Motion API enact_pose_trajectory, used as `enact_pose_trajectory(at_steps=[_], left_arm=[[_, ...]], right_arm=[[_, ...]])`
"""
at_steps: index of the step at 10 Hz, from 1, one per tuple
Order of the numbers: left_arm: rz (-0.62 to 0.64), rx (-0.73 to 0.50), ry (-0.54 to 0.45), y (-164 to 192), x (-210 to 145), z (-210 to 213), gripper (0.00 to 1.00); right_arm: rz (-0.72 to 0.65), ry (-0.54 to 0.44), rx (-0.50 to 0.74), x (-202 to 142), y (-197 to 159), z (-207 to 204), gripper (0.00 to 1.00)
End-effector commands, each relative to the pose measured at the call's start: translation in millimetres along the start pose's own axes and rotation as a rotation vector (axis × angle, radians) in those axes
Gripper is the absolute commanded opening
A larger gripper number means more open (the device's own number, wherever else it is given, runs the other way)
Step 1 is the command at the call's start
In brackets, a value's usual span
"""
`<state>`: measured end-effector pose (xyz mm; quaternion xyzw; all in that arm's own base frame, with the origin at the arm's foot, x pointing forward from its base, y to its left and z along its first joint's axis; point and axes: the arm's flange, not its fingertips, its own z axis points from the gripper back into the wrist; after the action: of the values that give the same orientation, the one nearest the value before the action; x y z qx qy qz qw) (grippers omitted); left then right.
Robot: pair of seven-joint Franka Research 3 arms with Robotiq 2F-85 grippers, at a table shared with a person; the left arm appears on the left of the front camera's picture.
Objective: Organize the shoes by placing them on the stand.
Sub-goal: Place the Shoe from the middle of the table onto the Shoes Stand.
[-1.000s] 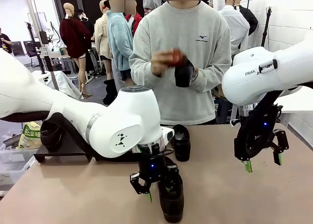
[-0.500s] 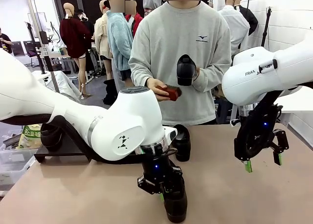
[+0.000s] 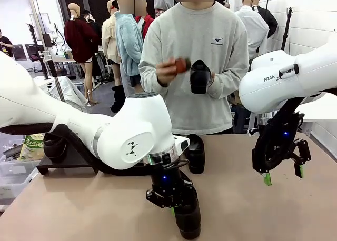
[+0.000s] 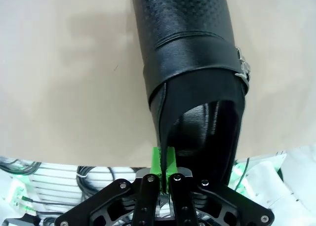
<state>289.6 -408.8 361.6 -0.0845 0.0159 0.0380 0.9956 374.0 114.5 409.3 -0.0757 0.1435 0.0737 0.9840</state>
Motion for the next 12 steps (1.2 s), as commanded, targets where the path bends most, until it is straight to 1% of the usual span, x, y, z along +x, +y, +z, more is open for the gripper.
enact_pose_trajectory(at_steps=[1,2,3,4,5,7,9,10,11,12], left_arm=[[-0.101,0.049,0.058,21,-12,43,0.00],[-0.116,0.060,0.000,36,-23,72,0.00],[-0.111,0.044,-0.057,52,-26,96,0.00],[-0.103,0.081,-0.081,71,-27,115,0.00],[-0.073,0.072,-0.149,90,-24,131,0.00],[0.059,0.083,-0.386,138,6,158,0.00],[0.049,0.056,-0.432,178,29,176,0.00],[0.069,0.044,-0.402,196,42,183,0.00],[0.184,-0.093,-0.260,196,36,182,0.00],[0.094,0.061,-0.402,188,35,185,0.00]], right_arm=[[0.007,0.002,-0.010,-1,-1,2,1.00],[0.007,0.002,-0.010,-1,-1,2,1.00],[0.007,0.002,-0.010,-1,-1,2,1.00],[0.007,0.002,-0.010,-1,-1,2,1.00],[0.007,0.002,-0.010,-1,-1,2,1.00],[0.007,0.002,-0.010,-1,-1,2,1.00],[0.007,0.002,-0.010,-1,-1,2,1.00],[0.007,0.002,-0.010,-1,-1,2,1.00],[0.007,0.002,-0.010,-1,-1,2,1.00],[0.007,0.002,-0.010,-1,-1,2,1.00]])
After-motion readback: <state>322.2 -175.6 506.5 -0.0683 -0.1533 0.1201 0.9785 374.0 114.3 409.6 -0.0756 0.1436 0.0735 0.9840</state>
